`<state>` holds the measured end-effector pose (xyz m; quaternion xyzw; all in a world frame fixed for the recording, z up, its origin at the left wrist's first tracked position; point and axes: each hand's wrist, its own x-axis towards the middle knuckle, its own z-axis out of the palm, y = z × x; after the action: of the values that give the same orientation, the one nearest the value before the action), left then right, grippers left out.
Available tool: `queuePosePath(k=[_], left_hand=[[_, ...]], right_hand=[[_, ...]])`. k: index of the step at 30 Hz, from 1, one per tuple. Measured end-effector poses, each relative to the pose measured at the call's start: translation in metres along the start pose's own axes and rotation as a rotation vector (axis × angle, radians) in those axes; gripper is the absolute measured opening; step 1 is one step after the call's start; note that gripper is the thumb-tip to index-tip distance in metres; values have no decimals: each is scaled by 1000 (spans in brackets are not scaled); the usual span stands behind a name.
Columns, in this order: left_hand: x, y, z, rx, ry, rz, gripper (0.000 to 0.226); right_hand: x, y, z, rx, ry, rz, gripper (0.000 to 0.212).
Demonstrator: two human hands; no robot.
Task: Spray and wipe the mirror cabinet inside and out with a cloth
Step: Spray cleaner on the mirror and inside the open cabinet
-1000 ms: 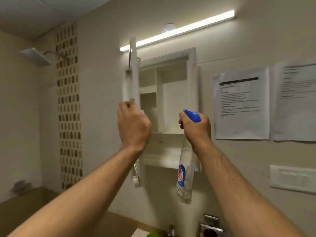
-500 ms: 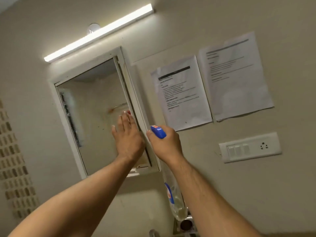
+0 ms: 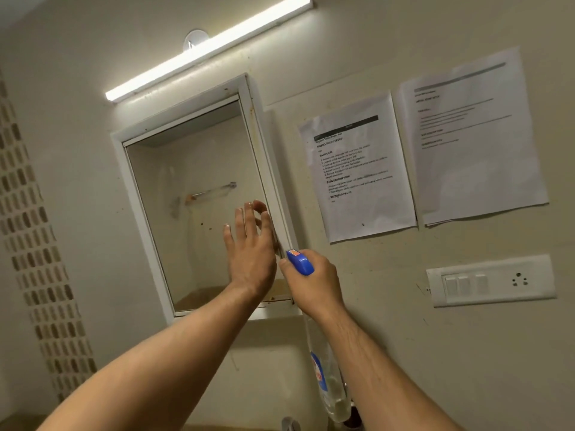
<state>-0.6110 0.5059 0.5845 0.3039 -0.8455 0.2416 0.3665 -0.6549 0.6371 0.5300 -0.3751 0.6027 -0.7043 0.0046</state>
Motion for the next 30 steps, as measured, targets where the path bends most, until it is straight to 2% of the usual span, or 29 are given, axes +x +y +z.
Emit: queuePosePath(k=[4, 8, 13, 15, 17, 19, 25, 30], left_hand=[[-14, -1, 2, -36, -18, 16, 81], [-45, -11, 12, -127, -31, 12, 77], [-115, -65, 43, -193, -109, -78, 71], [-159, -103, 66, -180, -183, -147, 69], [-201, -136, 85, -166, -240, -224, 67], [-252, -179, 103, -139, -342, -335, 67], [-413, -314, 142, -70, -655, -707, 68], [-511, -422, 157, -60, -827, -891, 66]], right_hand=[[-13, 6, 7, -14, 5, 24, 11], [-26, 18, 25, -67, 27, 27, 18], [-59, 44, 82, -134, -30, 16, 16], [-79, 58, 124, -153, -120, 39, 22], [-96, 68, 157, -165, -202, 69, 17], [-121, 83, 204, -175, -354, 82, 18], [-209, 121, 353, -135, -778, 176, 39], [-265, 159, 468, -198, -904, 341, 50]])
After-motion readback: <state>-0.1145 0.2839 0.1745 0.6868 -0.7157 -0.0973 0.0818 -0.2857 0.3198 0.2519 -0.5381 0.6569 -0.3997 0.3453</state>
